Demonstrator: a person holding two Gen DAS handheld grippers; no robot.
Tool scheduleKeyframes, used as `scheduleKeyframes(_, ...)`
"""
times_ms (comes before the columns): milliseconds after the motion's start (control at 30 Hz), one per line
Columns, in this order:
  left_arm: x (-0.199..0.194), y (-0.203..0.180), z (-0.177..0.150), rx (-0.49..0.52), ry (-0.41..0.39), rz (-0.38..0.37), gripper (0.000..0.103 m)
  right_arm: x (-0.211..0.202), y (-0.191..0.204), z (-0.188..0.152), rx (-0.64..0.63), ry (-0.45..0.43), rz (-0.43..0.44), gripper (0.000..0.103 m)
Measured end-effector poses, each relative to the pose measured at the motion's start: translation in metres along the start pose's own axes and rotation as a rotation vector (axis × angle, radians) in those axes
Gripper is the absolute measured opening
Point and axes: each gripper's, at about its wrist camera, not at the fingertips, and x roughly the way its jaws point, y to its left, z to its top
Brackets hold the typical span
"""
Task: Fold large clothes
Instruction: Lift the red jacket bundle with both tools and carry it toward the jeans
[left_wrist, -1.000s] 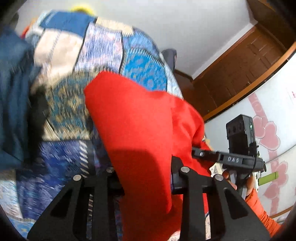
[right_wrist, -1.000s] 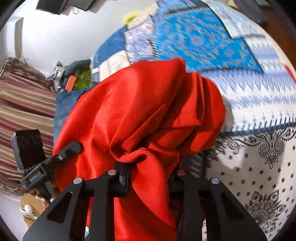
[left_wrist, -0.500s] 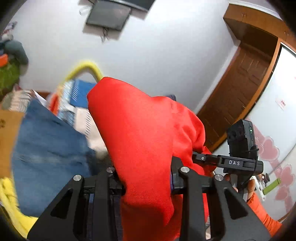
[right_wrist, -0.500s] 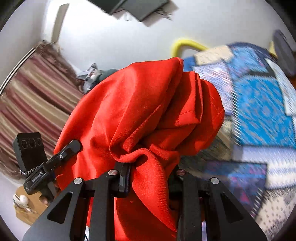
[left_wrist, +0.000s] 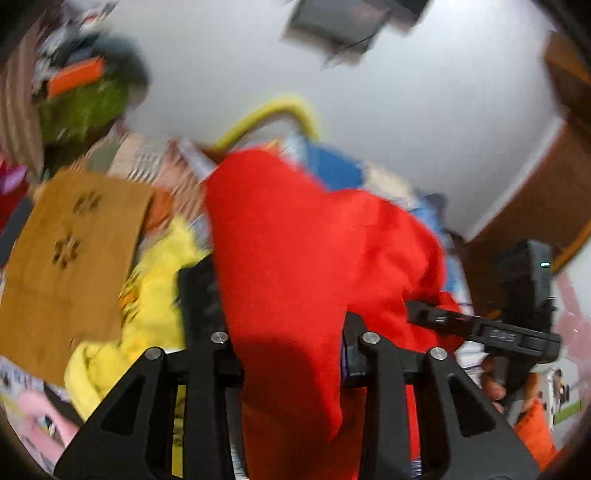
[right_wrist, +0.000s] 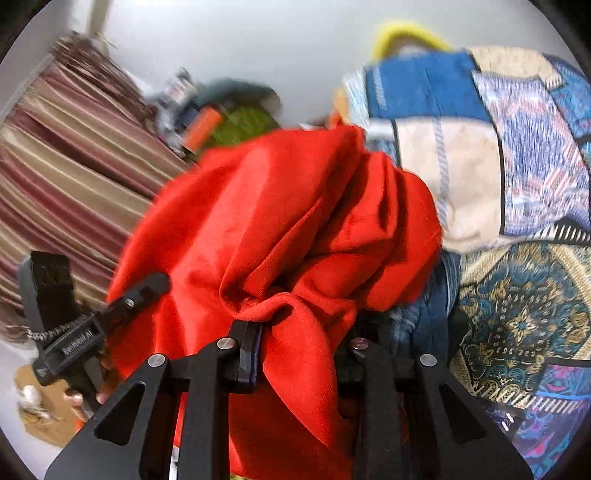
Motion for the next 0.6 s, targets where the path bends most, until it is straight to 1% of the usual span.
scheduleKeyframes(33,0.008,0.012,-0.003,-0.019,0.003,-0.003,0.042,0.007,-0.003,-0.001,-0.007,0.01,-0.007,0.023)
scheduleKeyframes(67,0.009,0.02,-0.006,-0.033,0.002,-0.014,0.045,0.011,-0.008,-0.002,-0.014,0.013,0.0,0.024)
scheduleKeyframes(100,0.014,0.029,-0.008,-0.058,-0.002,-0.039,0.046,0.01,-0.014,-0.004,-0.018,0.006,0.015,0.026)
scheduleKeyframes(133,0.017,0.036,-0.01,-0.078,-0.009,-0.065,0.05,0.006,-0.019,-0.005,-0.021,-0.003,0.018,0.026)
scheduleKeyframes(200,0.018,0.031,-0.013,-0.06,-0.019,-0.06,0.055,-0.005,-0.026,-0.006,-0.053,-0.016,-0.009,0.029)
scheduleKeyframes(233,0.02,0.025,-0.014,-0.035,-0.022,-0.041,0.058,-0.013,-0.029,-0.008,-0.087,-0.027,-0.048,0.032)
scheduleKeyframes(267,0.021,0.02,-0.013,-0.008,-0.025,-0.024,0.059,-0.019,-0.022,-0.017,-0.115,-0.036,-0.078,0.033)
scheduleKeyframes(333,0.023,0.008,-0.014,0.044,-0.025,0.014,0.059,-0.036,-0.014,-0.023,-0.18,-0.066,-0.176,0.035)
scheduleKeyframes(367,0.024,0.003,-0.013,0.065,-0.027,0.041,0.06,-0.043,-0.014,-0.024,-0.2,-0.085,-0.249,0.035)
scheduleKeyframes(400,0.027,0.003,-0.012,0.079,-0.029,0.063,0.061,-0.049,-0.015,-0.026,-0.217,-0.11,-0.351,0.035)
scheduleKeyframes(433,0.026,-0.004,-0.013,0.103,-0.036,0.109,0.062,-0.054,-0.017,-0.027,-0.227,-0.125,-0.435,0.035)
scheduleKeyframes(467,0.025,-0.009,-0.014,0.121,-0.039,0.137,0.063,-0.058,-0.018,-0.027,-0.225,-0.127,-0.464,0.035)
scheduleKeyframes(500,0.026,-0.01,-0.014,0.129,-0.038,0.151,0.064,-0.065,-0.019,-0.026,-0.212,-0.123,-0.459,0.035)
scheduleKeyframes(533,0.024,-0.012,-0.014,0.129,-0.031,0.168,0.067,-0.071,-0.018,-0.025,-0.201,-0.123,-0.427,0.035)
scheduleKeyframes(567,0.023,-0.012,-0.014,0.127,-0.027,0.169,0.068,-0.078,-0.014,-0.025,-0.195,-0.132,-0.397,0.035)
scheduleKeyframes(600,0.019,-0.014,-0.015,0.123,-0.019,0.166,0.068,-0.085,-0.006,-0.026,-0.202,-0.15,-0.371,0.038)
